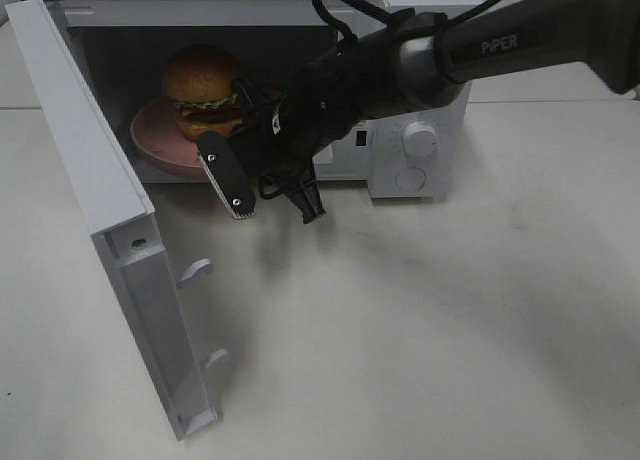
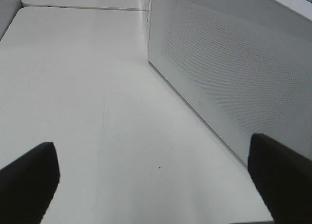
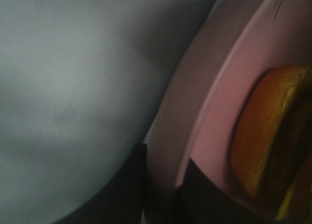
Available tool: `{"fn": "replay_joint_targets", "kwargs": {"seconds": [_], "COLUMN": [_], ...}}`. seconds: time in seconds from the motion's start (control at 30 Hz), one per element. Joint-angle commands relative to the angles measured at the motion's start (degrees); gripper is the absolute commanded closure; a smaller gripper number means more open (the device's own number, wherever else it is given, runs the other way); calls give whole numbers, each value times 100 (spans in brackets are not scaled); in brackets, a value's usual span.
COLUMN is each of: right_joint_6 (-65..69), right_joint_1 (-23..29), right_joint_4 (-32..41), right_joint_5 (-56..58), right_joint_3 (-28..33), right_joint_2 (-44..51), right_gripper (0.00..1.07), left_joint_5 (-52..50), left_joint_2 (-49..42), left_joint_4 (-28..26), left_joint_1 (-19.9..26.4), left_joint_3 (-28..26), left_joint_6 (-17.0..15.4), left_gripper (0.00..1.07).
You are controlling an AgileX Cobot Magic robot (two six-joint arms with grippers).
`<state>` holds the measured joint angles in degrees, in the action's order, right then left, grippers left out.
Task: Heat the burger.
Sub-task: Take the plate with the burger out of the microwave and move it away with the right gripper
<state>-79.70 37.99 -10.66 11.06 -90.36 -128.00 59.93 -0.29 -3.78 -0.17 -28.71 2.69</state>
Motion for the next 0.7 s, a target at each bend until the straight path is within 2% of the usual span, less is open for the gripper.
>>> {"fn": "replay_joint_targets", "kwargs": {"seconds": [0.03, 0.7], "right_joint_6": [-183, -418], "right_joint_1": [-57, -195], "right_joint_4": [17, -63], "right_joint_5": [-458, -1478], "right_joint_3": [258, 2240], "right_joint_2": [275, 1616], "right_gripper": [107, 107], "left_joint_5": [-52, -52], "left_joint_2": [-115, -115], "left_joint_4": [-23, -23], "left_joint_1": [29, 29], "left_joint_3": [23, 23], "left_joint_6": [0, 0], "left_gripper": [9, 9]}}
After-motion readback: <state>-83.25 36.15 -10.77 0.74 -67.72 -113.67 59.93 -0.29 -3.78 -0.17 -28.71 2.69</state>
